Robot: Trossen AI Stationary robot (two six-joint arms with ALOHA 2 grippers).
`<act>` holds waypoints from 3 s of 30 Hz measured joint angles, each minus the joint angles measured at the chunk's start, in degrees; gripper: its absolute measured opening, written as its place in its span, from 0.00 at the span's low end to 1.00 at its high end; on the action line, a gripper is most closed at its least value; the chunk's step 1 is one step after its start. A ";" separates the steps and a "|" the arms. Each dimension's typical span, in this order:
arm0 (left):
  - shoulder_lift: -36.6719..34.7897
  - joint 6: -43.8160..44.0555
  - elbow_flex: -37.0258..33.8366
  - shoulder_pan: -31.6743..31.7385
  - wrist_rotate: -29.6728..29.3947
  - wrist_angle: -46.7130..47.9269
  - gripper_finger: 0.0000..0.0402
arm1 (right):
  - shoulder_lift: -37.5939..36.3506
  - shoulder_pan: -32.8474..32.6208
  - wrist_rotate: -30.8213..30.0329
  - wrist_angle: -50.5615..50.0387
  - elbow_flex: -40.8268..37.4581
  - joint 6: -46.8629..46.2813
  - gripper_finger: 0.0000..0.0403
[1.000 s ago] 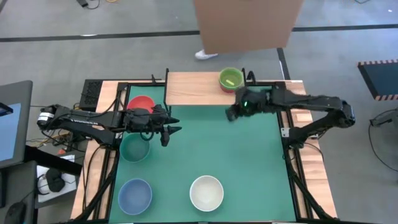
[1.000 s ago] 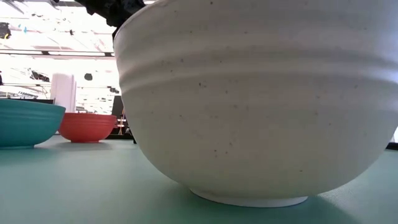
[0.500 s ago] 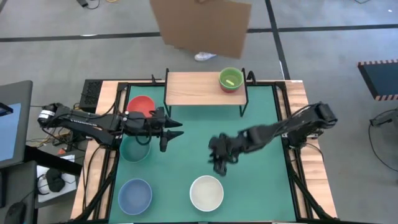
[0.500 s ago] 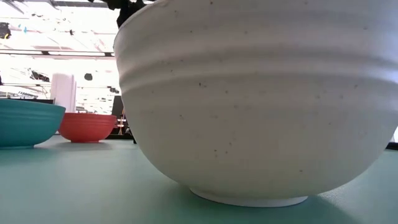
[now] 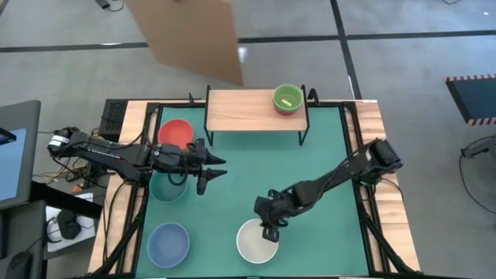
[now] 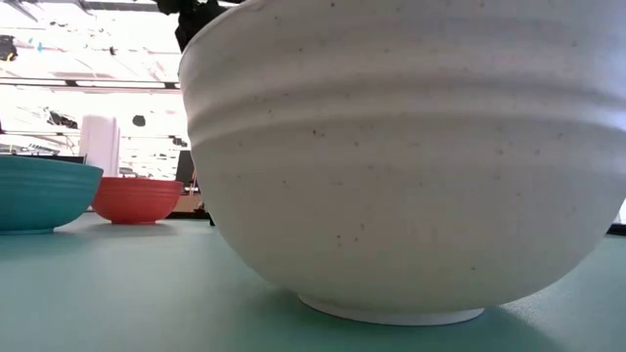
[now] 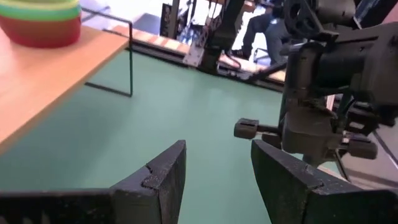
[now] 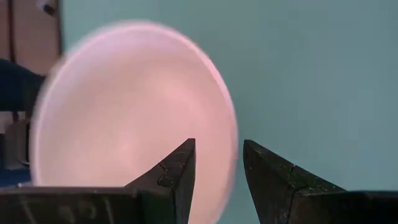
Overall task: Place and stack bowls onto a shelf
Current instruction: Put the large white bowl on the shelf
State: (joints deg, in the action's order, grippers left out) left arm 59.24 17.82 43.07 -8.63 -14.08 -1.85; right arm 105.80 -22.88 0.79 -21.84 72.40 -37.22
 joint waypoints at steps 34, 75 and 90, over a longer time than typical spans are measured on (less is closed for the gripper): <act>10.34 0.68 7.43 1.87 4.50 3.32 0.45 | -8.81 10.71 -26.38 -24.64 8.93 -3.78 0.07; 25.12 -0.13 41.86 42.53 0.73 39.96 0.00 | -20.01 8.89 -38.31 -52.54 29.81 -10.01 0.55; 41.67 -7.77 60.39 52.58 12.23 61.76 0.00 | -20.24 3.39 -38.93 -57.62 29.75 -25.29 0.54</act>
State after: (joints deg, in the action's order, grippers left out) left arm 100.91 10.06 103.46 43.95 -1.85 59.91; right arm 85.56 -19.49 -38.13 -79.46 102.15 -62.51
